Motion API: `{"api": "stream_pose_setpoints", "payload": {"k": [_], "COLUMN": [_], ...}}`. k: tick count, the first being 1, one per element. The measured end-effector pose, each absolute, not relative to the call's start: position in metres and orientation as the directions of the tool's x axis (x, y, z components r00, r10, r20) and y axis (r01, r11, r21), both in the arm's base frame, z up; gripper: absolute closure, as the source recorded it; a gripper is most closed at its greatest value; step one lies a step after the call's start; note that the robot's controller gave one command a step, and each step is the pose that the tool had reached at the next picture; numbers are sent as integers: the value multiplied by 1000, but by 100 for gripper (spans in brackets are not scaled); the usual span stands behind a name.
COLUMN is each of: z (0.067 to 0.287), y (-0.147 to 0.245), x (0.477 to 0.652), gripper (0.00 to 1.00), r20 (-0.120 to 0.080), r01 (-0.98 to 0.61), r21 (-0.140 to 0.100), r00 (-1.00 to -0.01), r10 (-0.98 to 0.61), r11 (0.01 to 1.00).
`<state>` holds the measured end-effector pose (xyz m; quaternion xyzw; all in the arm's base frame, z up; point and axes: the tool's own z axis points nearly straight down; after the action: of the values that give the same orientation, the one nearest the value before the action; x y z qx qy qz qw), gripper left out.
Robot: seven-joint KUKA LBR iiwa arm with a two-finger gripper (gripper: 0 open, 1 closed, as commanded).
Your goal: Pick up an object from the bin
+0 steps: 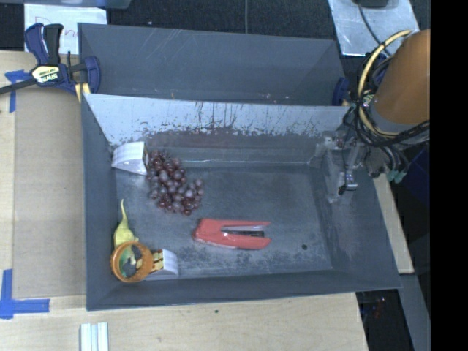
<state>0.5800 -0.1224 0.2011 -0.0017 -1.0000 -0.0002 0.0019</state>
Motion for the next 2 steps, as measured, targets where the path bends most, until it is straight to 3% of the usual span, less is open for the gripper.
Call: {"api": "stream_pose_setpoints", "payload": {"k": [1,2], "z": [205,116], "y": [-122,-73], "x": [582,587], "gripper": [0,0], "r20": [-4,-9], "r01": [1,96], "r21": [-1,0], "r00": [-1000,-995], "r10": [1,96], "r11": [1000,995]}}
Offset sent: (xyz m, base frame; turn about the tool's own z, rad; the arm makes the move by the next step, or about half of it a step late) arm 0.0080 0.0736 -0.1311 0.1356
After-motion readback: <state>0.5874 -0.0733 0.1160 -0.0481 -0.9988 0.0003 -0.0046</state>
